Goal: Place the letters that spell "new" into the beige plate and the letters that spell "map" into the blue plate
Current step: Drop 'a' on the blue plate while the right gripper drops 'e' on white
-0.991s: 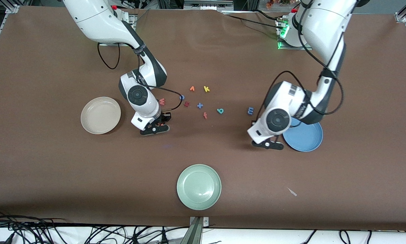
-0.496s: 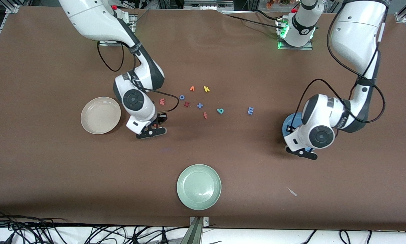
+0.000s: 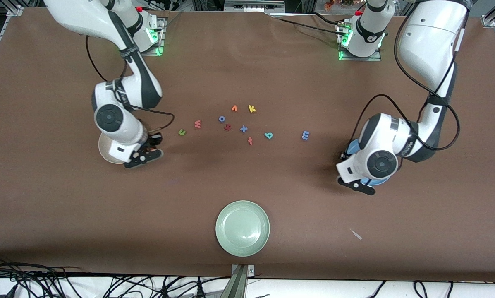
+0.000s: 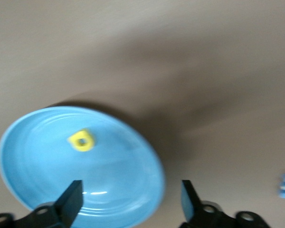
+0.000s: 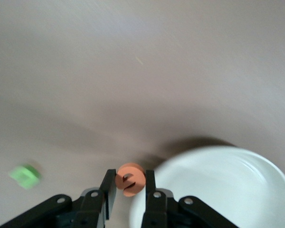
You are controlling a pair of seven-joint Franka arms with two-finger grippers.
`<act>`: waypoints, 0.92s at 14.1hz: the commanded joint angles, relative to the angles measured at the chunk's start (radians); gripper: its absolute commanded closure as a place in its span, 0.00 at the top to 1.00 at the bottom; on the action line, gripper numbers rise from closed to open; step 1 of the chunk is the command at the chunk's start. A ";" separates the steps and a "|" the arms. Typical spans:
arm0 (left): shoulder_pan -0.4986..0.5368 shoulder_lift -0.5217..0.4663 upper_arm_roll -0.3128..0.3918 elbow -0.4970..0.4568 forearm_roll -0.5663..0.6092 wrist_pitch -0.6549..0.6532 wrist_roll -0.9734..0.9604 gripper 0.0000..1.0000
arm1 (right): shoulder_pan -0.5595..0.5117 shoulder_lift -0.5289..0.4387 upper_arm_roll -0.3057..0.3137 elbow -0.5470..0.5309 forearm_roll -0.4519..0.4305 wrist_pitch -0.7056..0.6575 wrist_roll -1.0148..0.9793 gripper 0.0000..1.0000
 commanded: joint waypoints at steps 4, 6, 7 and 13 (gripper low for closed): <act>-0.010 -0.022 -0.135 -0.057 -0.030 -0.015 -0.069 1.00 | 0.004 -0.079 -0.131 -0.179 0.011 0.124 -0.131 0.30; -0.010 -0.021 -0.141 -0.125 -0.029 0.026 -0.067 1.00 | 0.003 -0.077 -0.133 -0.176 0.044 0.117 -0.064 1.00; -0.010 -0.025 -0.141 -0.164 -0.029 0.064 -0.067 1.00 | 0.010 -0.082 -0.128 -0.173 0.045 0.100 -0.017 1.00; -0.041 -0.022 -0.212 -0.256 -0.007 0.181 -0.245 1.00 | 0.015 -0.096 0.028 -0.167 0.054 0.110 0.608 1.00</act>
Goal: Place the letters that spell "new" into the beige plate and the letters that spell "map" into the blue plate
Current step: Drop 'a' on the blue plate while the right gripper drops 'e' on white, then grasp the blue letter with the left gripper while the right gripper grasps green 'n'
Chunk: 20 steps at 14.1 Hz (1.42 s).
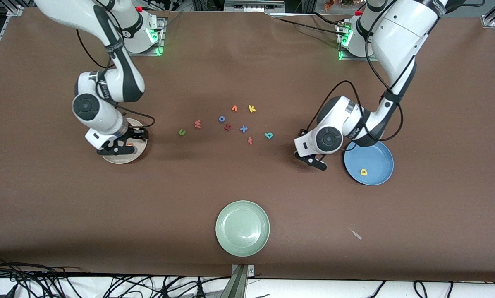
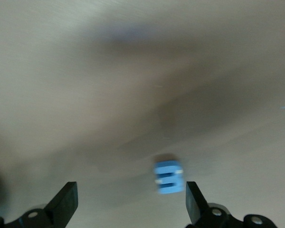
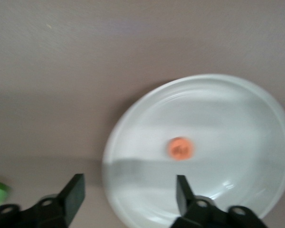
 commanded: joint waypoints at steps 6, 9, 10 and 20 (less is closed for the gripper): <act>-0.033 -0.013 -0.018 -0.054 0.022 0.030 -0.131 1.00 | 0.003 0.002 0.178 -0.028 0.020 0.084 0.562 1.00; -0.047 0.004 -0.020 -0.063 0.120 0.031 -0.148 0.96 | 0.003 0.045 0.224 -0.043 0.020 0.160 0.655 1.00; -0.047 0.007 -0.020 -0.063 0.135 0.042 -0.148 0.92 | 0.004 0.056 0.227 -0.053 0.020 0.181 0.663 1.00; -0.035 -0.011 -0.021 -0.049 0.137 0.039 -0.138 0.04 | 0.009 0.091 0.253 -0.099 0.018 0.253 0.660 0.56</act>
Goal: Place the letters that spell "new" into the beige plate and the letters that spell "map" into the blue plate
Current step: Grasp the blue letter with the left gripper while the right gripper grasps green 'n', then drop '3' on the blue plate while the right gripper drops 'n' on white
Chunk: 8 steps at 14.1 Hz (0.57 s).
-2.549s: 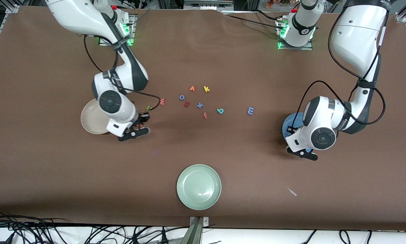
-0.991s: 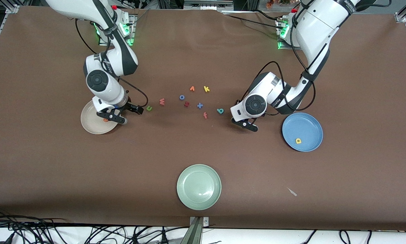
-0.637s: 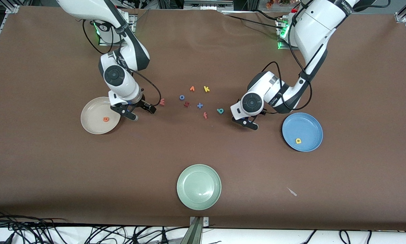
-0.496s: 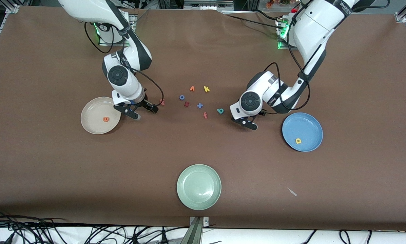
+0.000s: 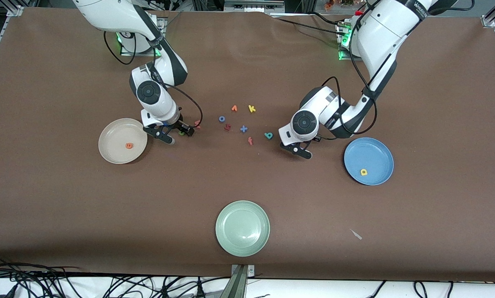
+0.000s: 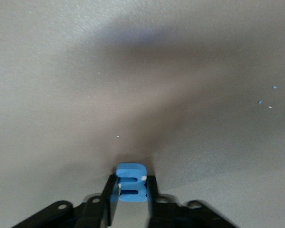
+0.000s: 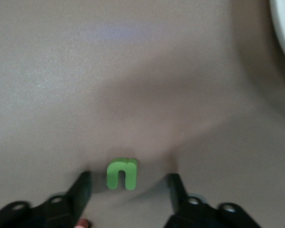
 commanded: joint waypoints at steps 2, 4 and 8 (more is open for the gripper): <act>0.015 -0.037 0.003 0.033 0.036 -0.081 -0.006 0.04 | -0.001 -0.003 0.011 -0.015 0.016 0.019 -0.004 0.32; 0.018 -0.073 0.005 0.082 0.037 -0.181 0.015 0.04 | -0.001 -0.005 0.011 -0.012 0.016 0.013 -0.009 0.08; 0.091 -0.093 0.013 0.202 0.039 -0.351 0.245 0.04 | -0.002 -0.039 0.006 0.040 0.010 -0.083 -0.041 0.00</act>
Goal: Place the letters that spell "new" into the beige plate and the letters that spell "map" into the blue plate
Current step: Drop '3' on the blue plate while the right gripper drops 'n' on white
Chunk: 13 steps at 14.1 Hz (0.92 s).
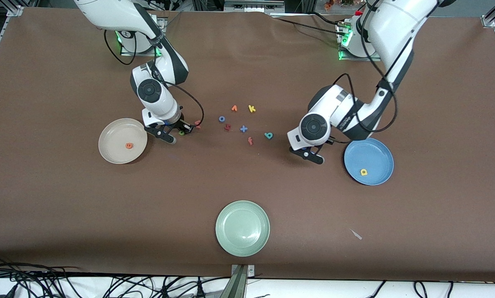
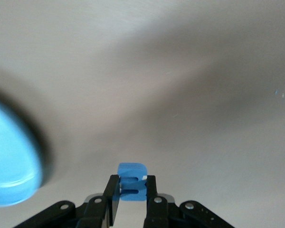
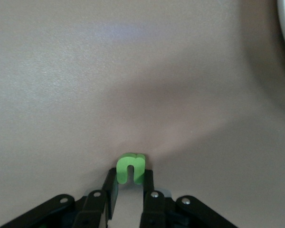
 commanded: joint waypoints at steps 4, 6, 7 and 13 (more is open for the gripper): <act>0.198 -0.026 0.002 0.043 0.096 -0.078 0.355 0.04 | -0.004 -0.086 -0.094 0.099 0.010 -0.294 -0.272 0.00; 0.255 -0.019 0.002 0.032 0.103 -0.067 0.439 0.04 | -0.004 -0.103 -0.158 0.098 0.010 -0.324 -0.438 0.00; 0.272 -0.017 0.002 0.028 0.119 -0.061 0.463 0.04 | -0.004 -0.104 -0.192 0.098 0.010 -0.337 -0.505 0.00; 0.373 0.014 0.004 -0.088 0.168 0.129 0.487 0.04 | -0.027 -0.075 -0.310 0.099 0.011 -0.338 -0.777 0.07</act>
